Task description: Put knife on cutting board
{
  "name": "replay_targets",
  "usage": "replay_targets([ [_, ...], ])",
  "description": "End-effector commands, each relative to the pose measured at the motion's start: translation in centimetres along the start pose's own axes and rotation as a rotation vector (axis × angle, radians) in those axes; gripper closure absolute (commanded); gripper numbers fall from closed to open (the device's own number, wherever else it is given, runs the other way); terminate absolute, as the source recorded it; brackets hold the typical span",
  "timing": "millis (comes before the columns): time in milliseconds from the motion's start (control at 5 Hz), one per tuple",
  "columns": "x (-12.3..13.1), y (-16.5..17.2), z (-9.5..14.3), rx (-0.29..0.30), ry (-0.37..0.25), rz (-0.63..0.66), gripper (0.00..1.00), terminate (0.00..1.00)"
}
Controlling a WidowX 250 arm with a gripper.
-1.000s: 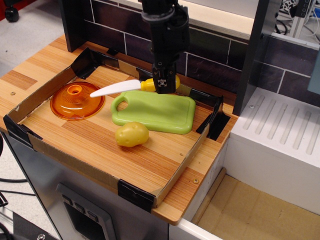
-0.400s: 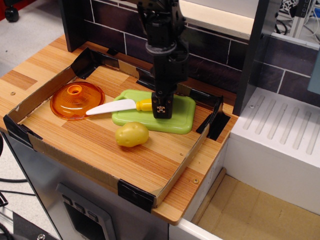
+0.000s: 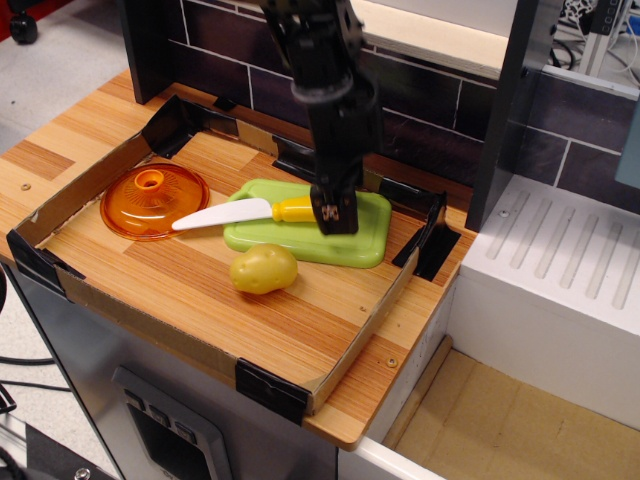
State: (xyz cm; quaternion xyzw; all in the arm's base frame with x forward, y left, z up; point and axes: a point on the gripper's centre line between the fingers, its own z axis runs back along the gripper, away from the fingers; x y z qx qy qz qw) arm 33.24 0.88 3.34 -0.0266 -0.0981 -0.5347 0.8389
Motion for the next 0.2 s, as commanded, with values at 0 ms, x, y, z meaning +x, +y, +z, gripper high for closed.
replay_targets([
  [0,-2.54,0.03,8.47,0.175,-0.04,0.024,0.0,1.0],
])
